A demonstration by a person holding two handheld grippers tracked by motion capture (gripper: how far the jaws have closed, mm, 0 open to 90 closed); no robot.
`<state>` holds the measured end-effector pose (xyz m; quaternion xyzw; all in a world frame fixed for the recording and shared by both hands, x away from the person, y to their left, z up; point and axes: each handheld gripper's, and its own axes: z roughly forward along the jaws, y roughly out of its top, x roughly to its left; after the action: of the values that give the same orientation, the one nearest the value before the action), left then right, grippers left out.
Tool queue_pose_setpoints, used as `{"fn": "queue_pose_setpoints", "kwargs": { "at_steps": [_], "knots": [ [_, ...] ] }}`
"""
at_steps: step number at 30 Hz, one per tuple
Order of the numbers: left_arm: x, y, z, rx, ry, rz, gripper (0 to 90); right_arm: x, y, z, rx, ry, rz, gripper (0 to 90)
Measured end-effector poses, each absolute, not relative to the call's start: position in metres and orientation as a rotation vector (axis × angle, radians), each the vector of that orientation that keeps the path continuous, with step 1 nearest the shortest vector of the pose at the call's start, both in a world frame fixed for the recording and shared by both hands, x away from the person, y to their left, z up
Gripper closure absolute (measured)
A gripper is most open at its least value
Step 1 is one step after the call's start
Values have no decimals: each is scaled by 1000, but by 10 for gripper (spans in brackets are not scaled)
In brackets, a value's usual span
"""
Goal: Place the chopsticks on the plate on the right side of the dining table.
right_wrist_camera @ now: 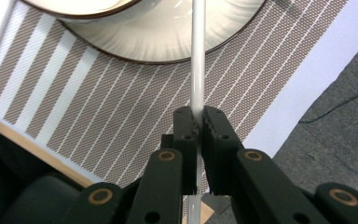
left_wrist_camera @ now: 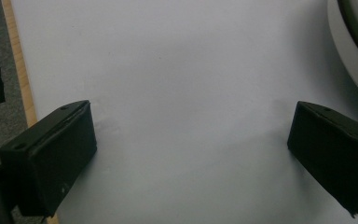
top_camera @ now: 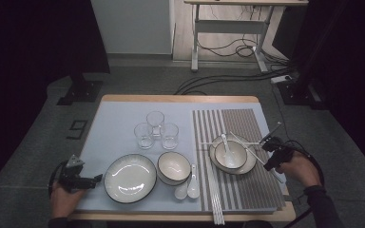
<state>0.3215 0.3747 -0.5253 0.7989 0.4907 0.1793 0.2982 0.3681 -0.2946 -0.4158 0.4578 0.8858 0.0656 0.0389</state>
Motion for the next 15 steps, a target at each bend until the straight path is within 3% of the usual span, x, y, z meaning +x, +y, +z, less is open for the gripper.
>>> {"fn": "queue_pose_setpoints", "kwargs": {
  "at_steps": [15],
  "knots": [
    [322,375,-525,2122,1304,476,9,392,-285,-428,1412,2704,183,843]
  ]
}}
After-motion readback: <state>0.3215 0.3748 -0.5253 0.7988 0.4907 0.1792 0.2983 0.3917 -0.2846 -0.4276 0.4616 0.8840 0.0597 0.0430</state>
